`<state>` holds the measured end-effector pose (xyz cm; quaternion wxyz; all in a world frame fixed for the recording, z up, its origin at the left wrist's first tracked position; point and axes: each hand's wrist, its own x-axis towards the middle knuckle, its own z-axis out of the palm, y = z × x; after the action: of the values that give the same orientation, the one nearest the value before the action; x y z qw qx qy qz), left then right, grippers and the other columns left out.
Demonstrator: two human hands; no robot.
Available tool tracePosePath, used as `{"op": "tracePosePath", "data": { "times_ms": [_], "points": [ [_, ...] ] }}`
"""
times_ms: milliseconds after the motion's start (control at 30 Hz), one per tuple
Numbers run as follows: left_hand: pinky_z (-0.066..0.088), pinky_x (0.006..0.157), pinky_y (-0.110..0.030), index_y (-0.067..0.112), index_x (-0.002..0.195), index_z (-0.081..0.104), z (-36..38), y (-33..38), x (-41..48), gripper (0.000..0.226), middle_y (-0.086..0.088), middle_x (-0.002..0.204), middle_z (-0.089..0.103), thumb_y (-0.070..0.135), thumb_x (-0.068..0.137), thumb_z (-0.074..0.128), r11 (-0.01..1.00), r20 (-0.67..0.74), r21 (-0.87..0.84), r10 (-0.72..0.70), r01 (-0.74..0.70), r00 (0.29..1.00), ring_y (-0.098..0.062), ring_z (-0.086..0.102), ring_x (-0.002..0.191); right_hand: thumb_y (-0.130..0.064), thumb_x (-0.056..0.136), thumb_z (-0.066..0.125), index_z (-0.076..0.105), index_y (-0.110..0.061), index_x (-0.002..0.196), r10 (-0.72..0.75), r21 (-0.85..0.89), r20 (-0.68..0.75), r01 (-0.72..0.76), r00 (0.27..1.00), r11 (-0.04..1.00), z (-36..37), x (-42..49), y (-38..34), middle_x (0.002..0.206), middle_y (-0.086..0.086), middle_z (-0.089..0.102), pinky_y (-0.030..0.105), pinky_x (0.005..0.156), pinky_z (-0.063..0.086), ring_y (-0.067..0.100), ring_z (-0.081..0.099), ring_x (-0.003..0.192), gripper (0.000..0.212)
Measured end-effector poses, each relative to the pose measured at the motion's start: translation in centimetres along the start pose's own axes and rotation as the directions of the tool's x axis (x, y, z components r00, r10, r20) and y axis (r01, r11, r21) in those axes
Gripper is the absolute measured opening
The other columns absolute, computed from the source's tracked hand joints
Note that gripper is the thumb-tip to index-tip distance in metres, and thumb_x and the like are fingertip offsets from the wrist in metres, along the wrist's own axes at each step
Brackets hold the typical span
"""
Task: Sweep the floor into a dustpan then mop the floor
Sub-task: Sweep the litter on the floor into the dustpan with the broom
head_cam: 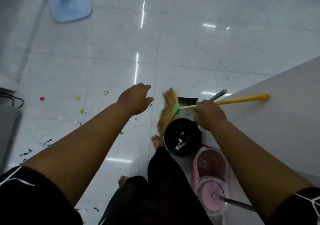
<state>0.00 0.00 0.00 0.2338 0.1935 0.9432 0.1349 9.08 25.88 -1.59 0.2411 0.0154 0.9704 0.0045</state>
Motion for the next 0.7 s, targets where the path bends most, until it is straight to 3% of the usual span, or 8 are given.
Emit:
{"op": "tracePosePath", "data": {
  "times_ms": [100,167,267,400,467,567,700],
  "points": [
    [0.042,0.098,-0.037,0.016,0.143,0.042,1.6,4.6,4.2,0.053,-0.007,0.140,0.050,0.041,0.097,0.051,0.994,0.053,-0.031,0.104,-0.102,0.993,-0.025,0.049,0.127,-0.020,0.085,0.053,0.061,0.003,0.110,0.152,-0.109,-0.037,-0.156,0.988,0.982,0.2,0.1,4.3,0.089,0.014,0.062,0.032,0.055,0.044,0.028,0.058,0.075,0.035],
    [0.043,0.097,-0.036,0.016,0.141,0.044,2.6,7.8,6.9,0.052,-0.007,0.137,0.052,0.040,0.095,0.053,0.985,0.098,-0.044,0.169,-0.165,0.981,-0.025,0.050,0.124,-0.020,0.084,0.055,0.067,-0.002,0.096,0.178,-0.185,-0.074,-0.189,0.981,0.964,0.2,-0.1,6.7,0.081,0.011,0.062,0.033,0.058,0.042,0.026,0.055,0.074,0.025],
    [0.041,0.099,-0.037,0.017,0.145,0.040,4.2,12.1,10.7,0.058,-0.007,0.141,0.049,0.041,0.094,0.056,0.970,0.131,-0.061,0.241,-0.234,0.962,-0.026,0.048,0.128,-0.017,0.081,0.055,0.067,-0.008,0.080,0.197,-0.224,-0.149,-0.227,0.969,0.948,0.2,0.3,9.8,0.078,0.011,0.061,0.038,0.071,0.040,0.029,0.053,0.080,0.015],
    [0.042,0.096,-0.036,0.017,0.141,0.044,6.8,17.5,14.9,0.056,-0.007,0.139,0.051,0.040,0.092,0.058,0.944,0.139,-0.110,0.323,-0.310,0.936,-0.025,0.050,0.124,-0.017,0.081,0.050,0.067,-0.007,0.093,0.236,-0.324,-0.115,-0.261,0.965,0.909,0.9,1.3,12.5,0.093,0.013,0.062,0.048,0.100,0.031,0.034,0.050,0.099,0.023],
    [0.043,0.094,-0.035,0.014,0.138,0.047,8.2,19.6,16.6,0.053,-0.008,0.136,0.053,0.038,0.093,0.058,0.929,0.143,-0.137,0.362,-0.344,0.921,-0.026,0.052,0.121,-0.020,0.082,0.049,0.066,-0.009,0.100,0.257,-0.361,-0.079,-0.268,0.963,0.893,1.0,2.0,13.2,0.102,0.013,0.062,0.049,0.106,0.026,0.034,0.050,0.104,0.027],
    [0.040,0.091,-0.030,0.016,0.139,0.047,10.1,22.1,18.7,0.049,-0.008,0.134,0.055,0.031,0.094,0.059,0.907,0.177,-0.175,0.413,-0.384,0.893,-0.024,0.053,0.119,-0.023,0.084,0.048,0.064,-0.012,0.101,0.284,-0.387,-0.044,-0.278,0.958,0.879,1.1,2.9,13.6,0.100,0.009,0.063,0.046,0.102,0.030,0.030,0.054,0.101,0.026],
    [0.041,0.096,-0.030,0.020,0.139,0.049,12.5,23.7,20.5,0.044,-0.005,0.131,0.058,0.024,0.096,0.058,0.884,0.323,-0.119,0.464,-0.451,0.825,-0.021,0.052,0.121,-0.027,0.084,0.051,0.063,-0.021,0.087,0.309,-0.387,0.042,-0.269,0.950,0.882,1.2,3.7,13.7,0.080,0.001,0.060,0.041,0.091,0.034,0.024,0.057,0.089,0.014]
  ]
}}
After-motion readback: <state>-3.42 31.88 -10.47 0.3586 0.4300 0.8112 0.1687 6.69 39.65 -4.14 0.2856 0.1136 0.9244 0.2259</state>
